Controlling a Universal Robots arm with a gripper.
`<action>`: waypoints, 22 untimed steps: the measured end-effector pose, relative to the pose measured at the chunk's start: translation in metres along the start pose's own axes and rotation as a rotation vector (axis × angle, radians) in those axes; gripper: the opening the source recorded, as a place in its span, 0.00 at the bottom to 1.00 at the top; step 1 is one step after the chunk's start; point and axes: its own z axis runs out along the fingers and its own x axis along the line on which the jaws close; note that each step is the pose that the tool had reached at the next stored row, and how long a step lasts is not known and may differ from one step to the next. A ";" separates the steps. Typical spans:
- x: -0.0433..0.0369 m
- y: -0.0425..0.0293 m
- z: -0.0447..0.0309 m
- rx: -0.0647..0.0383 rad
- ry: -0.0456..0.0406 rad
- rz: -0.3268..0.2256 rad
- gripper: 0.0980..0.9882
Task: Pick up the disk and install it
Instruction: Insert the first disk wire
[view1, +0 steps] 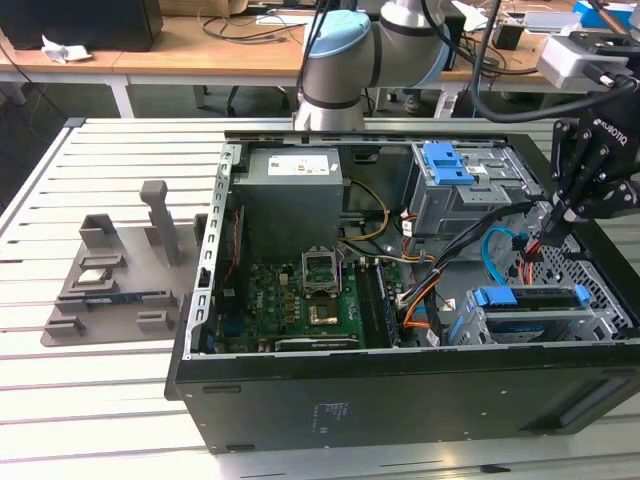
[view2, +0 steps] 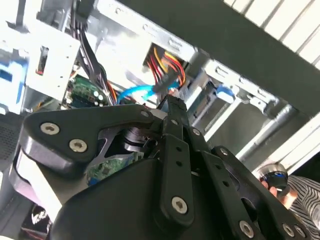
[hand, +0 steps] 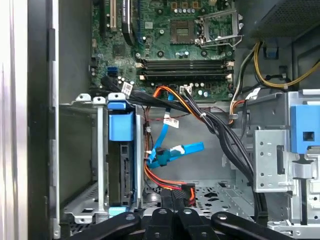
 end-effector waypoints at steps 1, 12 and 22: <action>-0.0021 -0.0018 0.0011 0.000 0.0014 0.000 0.01; -0.0108 -0.0045 0.0057 -0.001 0.0051 0.000 0.15; -0.0130 -0.0062 0.0096 0.000 0.0560 0.030 0.30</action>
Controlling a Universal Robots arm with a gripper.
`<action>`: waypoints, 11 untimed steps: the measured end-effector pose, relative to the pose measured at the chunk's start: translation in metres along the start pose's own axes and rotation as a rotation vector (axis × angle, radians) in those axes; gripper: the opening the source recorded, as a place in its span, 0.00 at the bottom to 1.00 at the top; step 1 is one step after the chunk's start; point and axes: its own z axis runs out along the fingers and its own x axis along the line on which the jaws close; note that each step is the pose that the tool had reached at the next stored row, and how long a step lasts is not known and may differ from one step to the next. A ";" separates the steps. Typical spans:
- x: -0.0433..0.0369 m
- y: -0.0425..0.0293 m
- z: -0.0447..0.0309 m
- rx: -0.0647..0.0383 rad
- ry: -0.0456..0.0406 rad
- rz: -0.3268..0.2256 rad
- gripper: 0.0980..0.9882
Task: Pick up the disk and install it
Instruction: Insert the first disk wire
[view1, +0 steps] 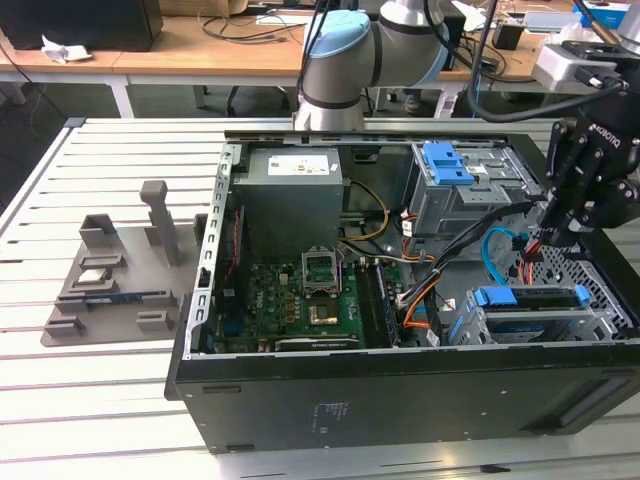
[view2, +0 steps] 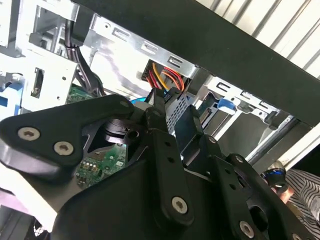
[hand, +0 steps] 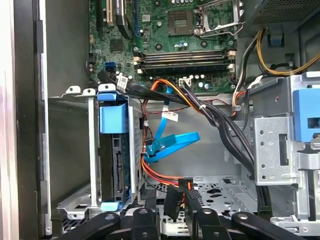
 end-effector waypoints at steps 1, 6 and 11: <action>-0.0026 -0.0002 0.0009 0.000 0.0013 0.001 0.30; -0.0053 -0.0003 0.0058 0.002 0.0324 0.003 0.30; -0.0053 -0.0003 0.0061 0.003 0.0487 0.004 0.30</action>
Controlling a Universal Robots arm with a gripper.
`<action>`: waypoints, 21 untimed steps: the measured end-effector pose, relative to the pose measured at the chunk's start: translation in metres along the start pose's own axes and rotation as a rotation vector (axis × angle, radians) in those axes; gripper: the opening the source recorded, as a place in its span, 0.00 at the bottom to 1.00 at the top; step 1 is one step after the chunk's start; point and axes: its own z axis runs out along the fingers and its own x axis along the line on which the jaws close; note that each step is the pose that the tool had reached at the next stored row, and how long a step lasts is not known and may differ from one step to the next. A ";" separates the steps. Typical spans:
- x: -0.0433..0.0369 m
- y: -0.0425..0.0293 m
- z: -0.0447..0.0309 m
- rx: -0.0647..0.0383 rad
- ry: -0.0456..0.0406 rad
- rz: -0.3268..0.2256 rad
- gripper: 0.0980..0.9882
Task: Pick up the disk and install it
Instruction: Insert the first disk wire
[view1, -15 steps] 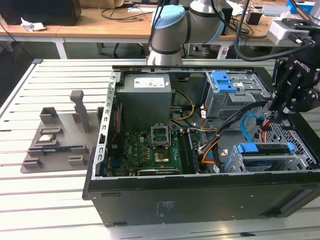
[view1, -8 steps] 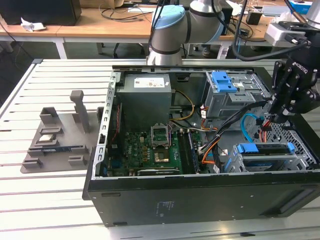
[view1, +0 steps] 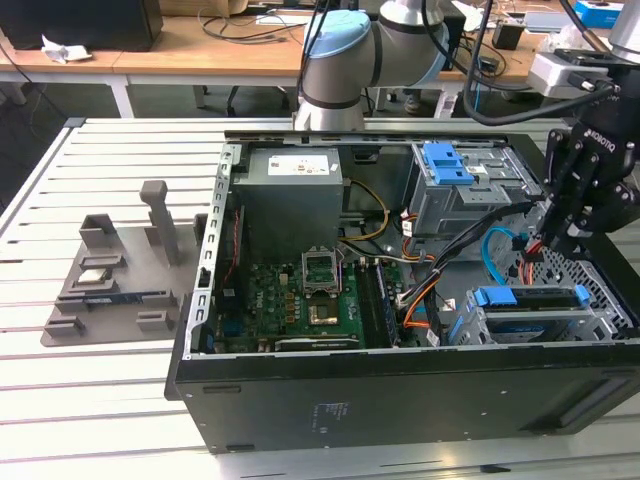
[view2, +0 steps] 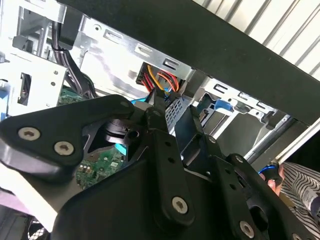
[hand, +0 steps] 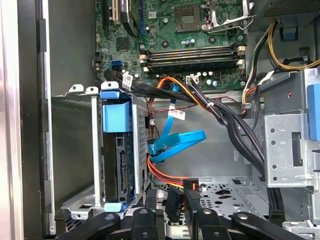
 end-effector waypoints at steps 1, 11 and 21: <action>0.0000 0.0000 0.0000 0.000 0.0009 0.000 0.28; 0.0000 0.0017 0.0000 0.001 0.0124 0.000 0.08; 0.0327 0.0066 0.0061 0.001 0.0124 0.001 0.08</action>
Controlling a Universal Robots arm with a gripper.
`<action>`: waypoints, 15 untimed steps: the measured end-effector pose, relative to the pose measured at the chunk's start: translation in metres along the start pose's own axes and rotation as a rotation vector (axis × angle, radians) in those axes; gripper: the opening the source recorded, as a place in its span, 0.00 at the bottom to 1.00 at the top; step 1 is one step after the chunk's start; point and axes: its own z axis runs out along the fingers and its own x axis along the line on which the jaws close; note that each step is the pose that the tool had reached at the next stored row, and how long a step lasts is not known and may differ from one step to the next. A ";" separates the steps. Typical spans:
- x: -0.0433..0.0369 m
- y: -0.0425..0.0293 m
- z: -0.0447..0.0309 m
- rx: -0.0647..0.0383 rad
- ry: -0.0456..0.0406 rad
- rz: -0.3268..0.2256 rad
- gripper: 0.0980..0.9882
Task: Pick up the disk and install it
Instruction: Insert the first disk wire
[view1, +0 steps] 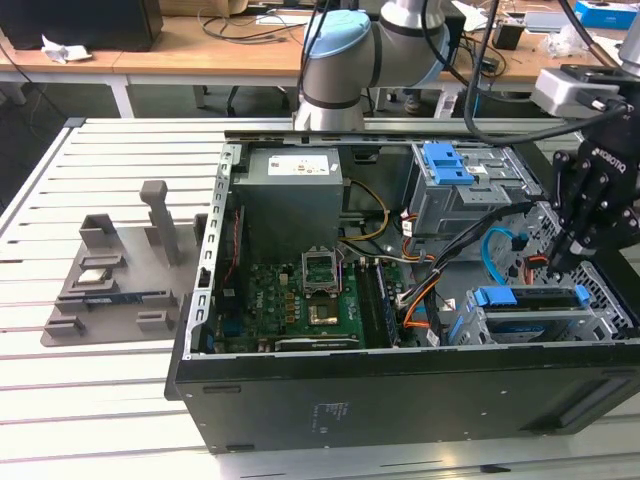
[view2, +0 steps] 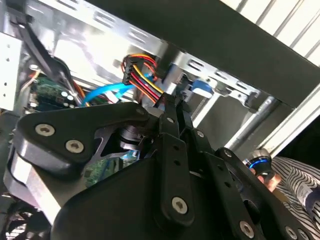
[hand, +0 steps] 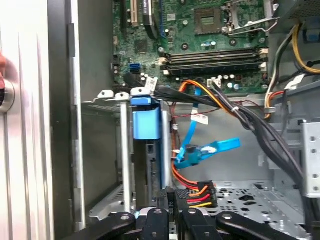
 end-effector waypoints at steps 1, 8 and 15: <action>0.0038 0.0004 0.0012 0.000 -0.0013 0.000 0.08; 0.0076 0.0038 0.0121 -0.001 -0.0182 -0.001 0.08; 0.0089 0.0043 0.0166 -0.001 -0.0206 -0.001 0.08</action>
